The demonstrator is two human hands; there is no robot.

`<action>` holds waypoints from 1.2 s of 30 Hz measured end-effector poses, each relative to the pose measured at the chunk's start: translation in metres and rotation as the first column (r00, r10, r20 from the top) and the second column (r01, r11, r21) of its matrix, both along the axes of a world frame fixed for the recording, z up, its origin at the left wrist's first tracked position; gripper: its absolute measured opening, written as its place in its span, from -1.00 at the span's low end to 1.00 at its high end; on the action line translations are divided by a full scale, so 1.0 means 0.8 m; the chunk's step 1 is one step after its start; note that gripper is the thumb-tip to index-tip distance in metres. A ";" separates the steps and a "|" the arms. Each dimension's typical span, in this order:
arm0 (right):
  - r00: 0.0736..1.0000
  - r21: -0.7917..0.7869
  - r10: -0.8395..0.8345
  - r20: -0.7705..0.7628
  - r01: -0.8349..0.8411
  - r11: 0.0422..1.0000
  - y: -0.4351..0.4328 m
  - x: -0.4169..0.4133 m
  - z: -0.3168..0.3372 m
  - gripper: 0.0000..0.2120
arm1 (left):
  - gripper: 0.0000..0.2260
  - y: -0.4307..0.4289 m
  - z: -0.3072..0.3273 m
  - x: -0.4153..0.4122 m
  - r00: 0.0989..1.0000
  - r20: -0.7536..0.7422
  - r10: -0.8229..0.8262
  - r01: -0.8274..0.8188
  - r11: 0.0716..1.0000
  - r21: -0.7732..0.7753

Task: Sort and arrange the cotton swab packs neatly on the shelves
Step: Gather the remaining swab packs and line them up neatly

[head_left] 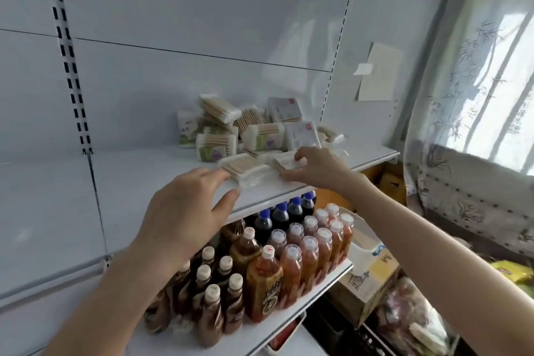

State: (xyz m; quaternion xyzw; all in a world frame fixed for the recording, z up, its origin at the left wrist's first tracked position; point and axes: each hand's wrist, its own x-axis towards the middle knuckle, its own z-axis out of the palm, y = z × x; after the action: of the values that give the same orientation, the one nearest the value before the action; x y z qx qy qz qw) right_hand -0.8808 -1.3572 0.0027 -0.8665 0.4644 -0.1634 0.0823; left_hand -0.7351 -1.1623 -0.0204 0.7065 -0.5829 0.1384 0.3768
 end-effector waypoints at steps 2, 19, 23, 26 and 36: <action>0.993 0.007 0.052 0.104 -0.053 0.999 -0.013 -0.011 0.007 -0.50 | -0.68 -0.012 -0.001 -0.012 0.999 -0.022 0.025 -0.026 0.999 -0.022; 0.891 0.061 0.410 0.193 -0.428 0.902 0.010 0.054 0.018 -0.44 | -0.87 -0.032 0.031 0.015 0.509 -0.836 -0.205 -0.256 0.891 -0.374; 0.924 -0.002 0.359 -0.129 -0.363 0.932 0.023 0.088 -0.003 -0.54 | -0.87 -0.018 0.029 0.038 0.534 -0.835 -0.133 -0.309 0.888 -0.339; 0.918 0.080 0.351 0.184 -0.370 0.926 0.020 0.075 0.011 -0.55 | -0.83 -0.020 0.027 0.053 0.506 -0.857 -0.100 -0.367 0.874 -0.319; 0.582 0.006 0.578 0.572 -0.708 0.707 0.052 0.127 0.048 -0.71 | -0.75 -0.042 0.054 0.059 0.277 -0.896 -0.348 -0.178 0.897 -0.404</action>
State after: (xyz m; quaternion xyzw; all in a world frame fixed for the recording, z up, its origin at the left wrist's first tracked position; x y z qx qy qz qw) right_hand -0.7792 -1.3155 0.0414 -0.8785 0.0899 -0.2986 0.3619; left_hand -0.6875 -1.1959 0.0228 0.5106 -0.2308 -0.2093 0.8013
